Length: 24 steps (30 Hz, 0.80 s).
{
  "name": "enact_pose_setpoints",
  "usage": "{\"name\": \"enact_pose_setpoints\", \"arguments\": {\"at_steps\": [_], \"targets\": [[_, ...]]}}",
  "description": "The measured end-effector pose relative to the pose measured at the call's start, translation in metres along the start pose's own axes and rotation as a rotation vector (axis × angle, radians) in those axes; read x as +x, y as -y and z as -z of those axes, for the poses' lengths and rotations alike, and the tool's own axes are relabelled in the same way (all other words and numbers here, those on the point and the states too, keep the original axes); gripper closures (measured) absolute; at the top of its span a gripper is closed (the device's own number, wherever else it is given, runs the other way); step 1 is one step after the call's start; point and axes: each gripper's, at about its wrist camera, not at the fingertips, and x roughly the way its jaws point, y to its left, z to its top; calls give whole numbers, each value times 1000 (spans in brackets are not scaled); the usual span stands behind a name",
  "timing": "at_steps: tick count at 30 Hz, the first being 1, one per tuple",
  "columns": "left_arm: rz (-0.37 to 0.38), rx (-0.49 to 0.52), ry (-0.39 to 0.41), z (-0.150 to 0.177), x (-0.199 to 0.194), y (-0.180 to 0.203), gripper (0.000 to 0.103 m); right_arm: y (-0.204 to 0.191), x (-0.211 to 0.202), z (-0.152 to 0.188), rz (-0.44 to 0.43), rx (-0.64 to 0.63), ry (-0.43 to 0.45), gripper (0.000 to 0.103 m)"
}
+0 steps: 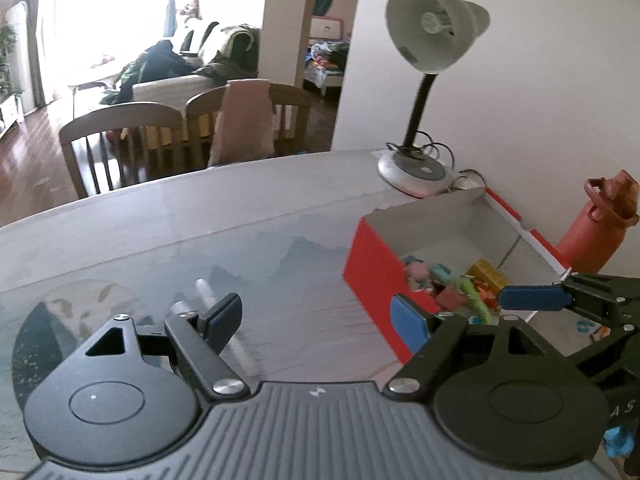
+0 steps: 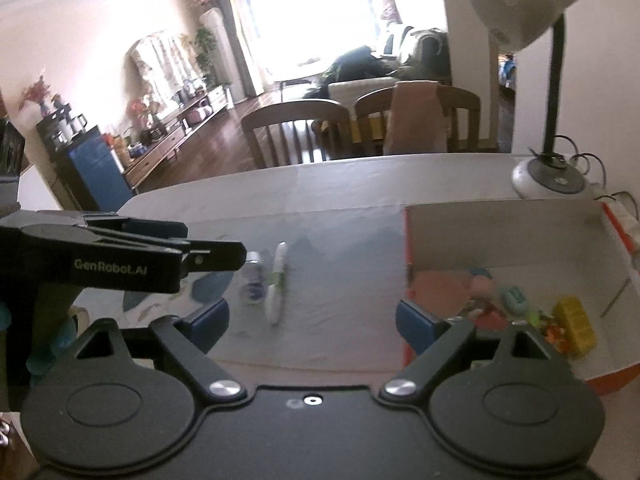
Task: Organize rigid objects
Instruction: 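Move both tools back over the glass jar and white marker on the table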
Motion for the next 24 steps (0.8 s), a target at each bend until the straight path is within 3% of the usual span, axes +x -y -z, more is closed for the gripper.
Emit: {"name": "enact_pose_setpoints", "arguments": {"at_steps": [6, 12, 24], "targets": [[-30, -29, 17, 8, -5, -19, 17, -20, 13, 1, -15, -51, -18, 13], [-55, -60, 34, 14, -2, -35, 2, -31, 33, 0, -26, -91, -42, 13], [-157, -183, 24, 24, 27, -74, 1, -48, 88, 10, -14, -132, -91, 13]]}}
